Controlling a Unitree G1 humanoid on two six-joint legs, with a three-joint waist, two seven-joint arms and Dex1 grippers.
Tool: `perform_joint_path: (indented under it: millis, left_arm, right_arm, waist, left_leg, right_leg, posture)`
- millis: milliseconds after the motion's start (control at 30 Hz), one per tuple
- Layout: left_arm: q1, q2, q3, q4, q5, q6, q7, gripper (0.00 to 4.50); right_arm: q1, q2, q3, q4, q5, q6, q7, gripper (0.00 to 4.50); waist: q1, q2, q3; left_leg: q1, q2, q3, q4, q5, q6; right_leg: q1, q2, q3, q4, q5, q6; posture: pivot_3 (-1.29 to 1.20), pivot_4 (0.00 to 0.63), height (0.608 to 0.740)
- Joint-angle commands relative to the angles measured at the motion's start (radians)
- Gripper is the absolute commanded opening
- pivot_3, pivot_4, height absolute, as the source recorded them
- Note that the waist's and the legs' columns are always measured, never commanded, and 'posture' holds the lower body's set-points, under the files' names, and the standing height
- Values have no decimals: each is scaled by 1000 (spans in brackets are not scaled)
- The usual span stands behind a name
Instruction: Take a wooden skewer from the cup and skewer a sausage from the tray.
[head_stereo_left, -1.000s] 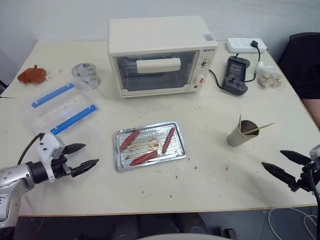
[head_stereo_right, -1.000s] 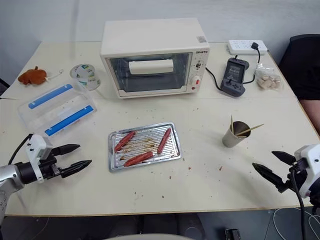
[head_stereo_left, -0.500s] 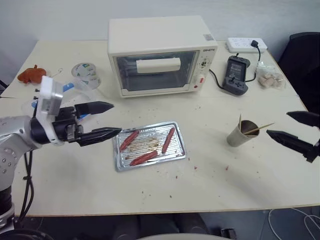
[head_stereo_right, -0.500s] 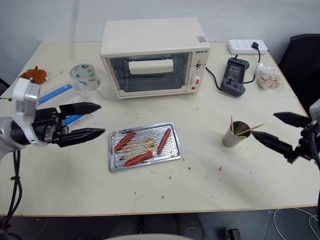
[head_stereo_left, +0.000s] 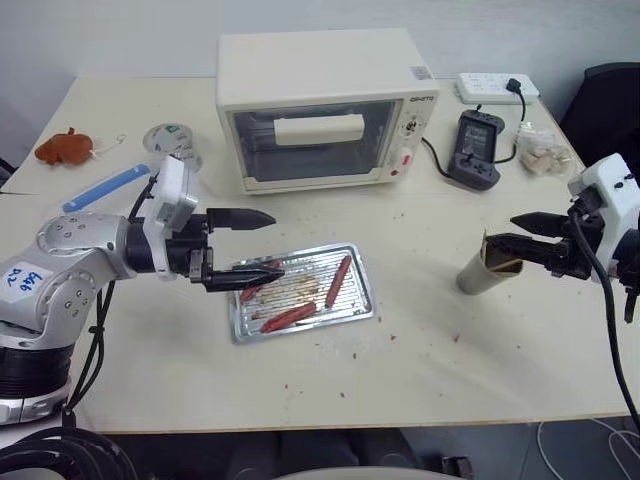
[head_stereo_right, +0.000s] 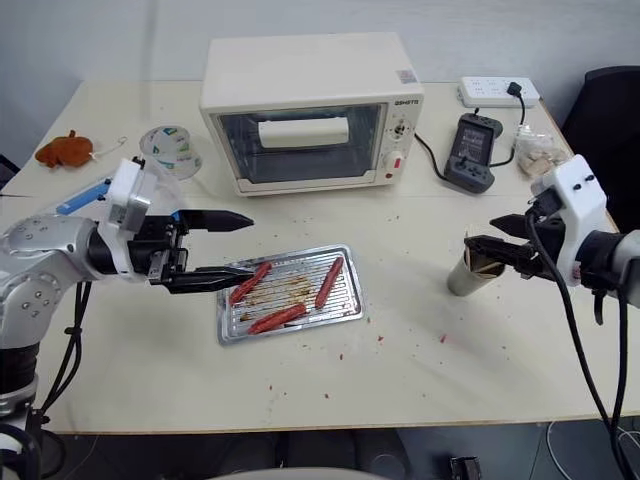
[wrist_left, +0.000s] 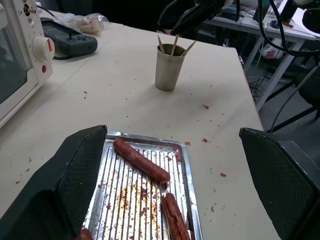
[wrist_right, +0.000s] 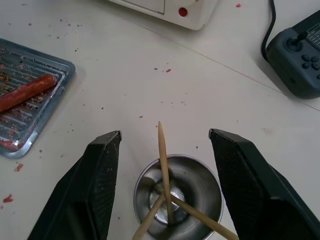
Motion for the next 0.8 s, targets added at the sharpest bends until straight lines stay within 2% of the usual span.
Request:
perform_joint_path:
  millis: [33, 267, 367, 600, 800]
  left_arm:
    - [-10, -19, 1, -29, 0, -20, -3, 4500]
    - [-27, -50, -27, -39, 17, -35, -7, 4500]
    - [-29, -53, -29, -39, 18, -38, -5, 4500]
    - [-25, -56, -33, -43, 21, -45, -5, 4500]
    - [-35, -61, -40, -30, 32, -57, -8, 4500]
  right_arm:
    - [-57, -3, 26, 11, -28, 9, -13, 3019]
    - [-114, 12, 123, 64, -86, 17, 5, 3019]
    - [-124, 27, 143, 77, -105, 12, 12, 2414]
    - [-135, 69, 169, 72, -131, 17, 16, 15]
    - [-137, 77, 147, 52, -129, 41, 13, 15]
  waist:
    - [-1, 0, 0]
    - [-2, 0, 0]
    - [-3, 0, 0]
    - [-3, 0, 0]
    - [-1, 0, 0]
  left_leg:
    - [0, 0, 0, 1, 0, 0]
    - [1, 0, 0, 3, 0, 0]
    - [1, 0, 0, 3, 0, 0]
    - [0, 0, 0, 3, 0, 0]
    - [0, 0, 0, 3, 0, 0]
  right_leg:
    - [0, 0, 0, 1, 0, 0]
    - [0, 0, 0, 3, 0, 0]
    - [0, 0, 0, 3, 0, 0]
    - [-1, 0, 0, 4, 0, 0]
    - [-1, 0, 0, 4, 0, 0]
  posture:
    - [0, 150, 740]
    - [0, 150, 740]
    - [0, 150, 740]
    - [0, 150, 740]
    - [0, 150, 740]
